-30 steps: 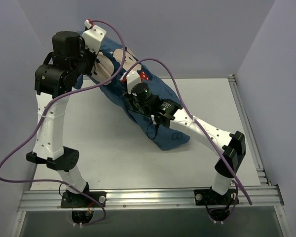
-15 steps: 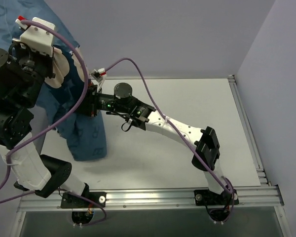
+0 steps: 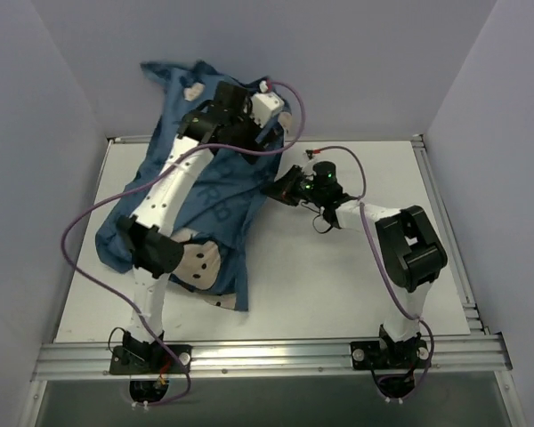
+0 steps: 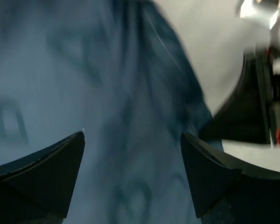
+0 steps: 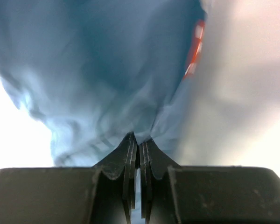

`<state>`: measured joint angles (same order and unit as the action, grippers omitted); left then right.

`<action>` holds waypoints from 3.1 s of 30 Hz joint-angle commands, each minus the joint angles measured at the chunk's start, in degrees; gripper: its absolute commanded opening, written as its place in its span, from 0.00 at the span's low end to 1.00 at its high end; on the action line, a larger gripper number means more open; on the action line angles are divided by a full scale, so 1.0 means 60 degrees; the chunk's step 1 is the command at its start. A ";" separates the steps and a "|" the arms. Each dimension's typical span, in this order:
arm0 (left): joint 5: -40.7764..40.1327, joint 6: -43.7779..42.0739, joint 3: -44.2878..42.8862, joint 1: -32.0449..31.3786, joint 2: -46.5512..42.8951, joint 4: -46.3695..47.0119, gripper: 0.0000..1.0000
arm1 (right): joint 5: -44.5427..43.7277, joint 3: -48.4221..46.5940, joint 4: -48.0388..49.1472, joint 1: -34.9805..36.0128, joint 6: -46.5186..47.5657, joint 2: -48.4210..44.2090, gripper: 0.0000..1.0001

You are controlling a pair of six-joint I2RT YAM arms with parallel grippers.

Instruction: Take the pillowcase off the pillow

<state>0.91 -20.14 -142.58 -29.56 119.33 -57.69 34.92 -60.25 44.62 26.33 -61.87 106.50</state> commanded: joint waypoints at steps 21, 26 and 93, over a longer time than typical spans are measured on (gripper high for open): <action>0.1593 -0.0906 0.5711 0.1673 -0.3980 -0.0963 0.94 | -0.3575 -0.7233 -1.0352 -0.2850 0.7572 0.0409 0.94; 0.1709 -0.0877 0.6552 0.2158 -0.3380 0.0546 0.94 | -0.3578 -0.3359 -0.9666 -0.1874 0.7134 -0.2335 0.95; 0.2663 -0.2209 1.2439 0.1601 -0.7759 0.0900 0.02 | -0.4939 -0.6338 -0.8346 0.0652 0.6224 0.0870 0.07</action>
<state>18.00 -31.59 -69.47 -21.02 75.31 -50.35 10.87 -100.53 -4.58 31.77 -24.14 116.31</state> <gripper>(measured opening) 0.031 0.096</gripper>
